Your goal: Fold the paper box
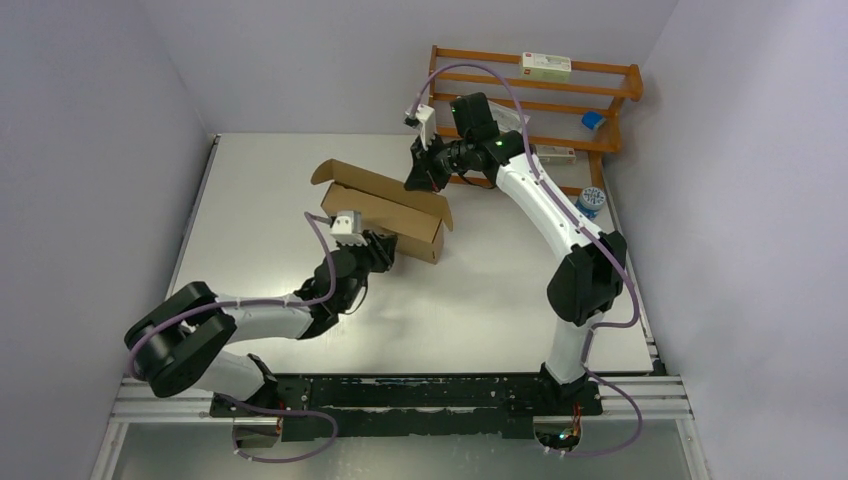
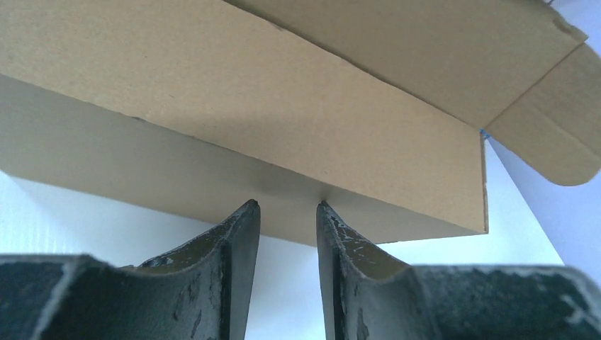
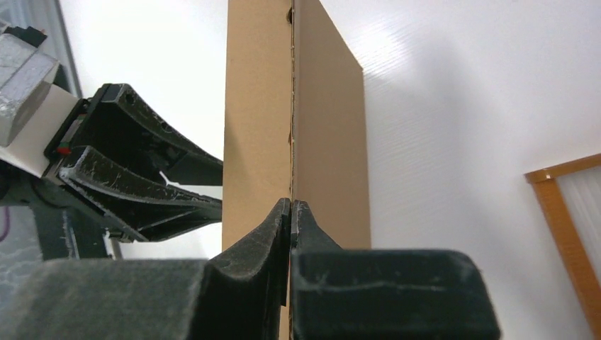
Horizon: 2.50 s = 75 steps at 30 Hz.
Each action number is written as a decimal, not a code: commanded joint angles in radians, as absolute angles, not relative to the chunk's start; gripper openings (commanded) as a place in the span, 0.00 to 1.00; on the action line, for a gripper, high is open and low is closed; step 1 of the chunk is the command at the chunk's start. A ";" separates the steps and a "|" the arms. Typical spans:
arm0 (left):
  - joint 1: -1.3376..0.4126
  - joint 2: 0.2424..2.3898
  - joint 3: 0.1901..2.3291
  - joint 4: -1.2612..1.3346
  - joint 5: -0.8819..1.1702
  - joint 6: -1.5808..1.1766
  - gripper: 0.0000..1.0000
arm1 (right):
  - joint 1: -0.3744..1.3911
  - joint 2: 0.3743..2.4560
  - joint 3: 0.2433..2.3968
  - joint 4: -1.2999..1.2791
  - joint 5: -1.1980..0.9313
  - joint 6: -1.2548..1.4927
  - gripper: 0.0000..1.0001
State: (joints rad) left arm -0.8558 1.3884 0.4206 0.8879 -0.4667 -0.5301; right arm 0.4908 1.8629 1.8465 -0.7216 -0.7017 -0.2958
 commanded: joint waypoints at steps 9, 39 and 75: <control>-0.862 1.451 0.581 0.810 -0.475 -0.490 0.40 | 0.502 1.988 1.900 -0.879 -0.595 -0.403 0.13; -0.728 1.044 0.684 0.124 -0.424 -0.468 0.55 | 0.570 1.685 1.616 -0.637 -0.327 -0.287 0.40; -0.256 1.362 1.224 -0.256 0.227 0.211 0.73 | 0.653 1.184 1.184 -0.566 0.170 0.030 0.55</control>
State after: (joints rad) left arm -0.2764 1.3567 1.1950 -0.2935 0.1032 0.1188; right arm 0.6353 1.2442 1.2556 -0.6193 0.0689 -0.0292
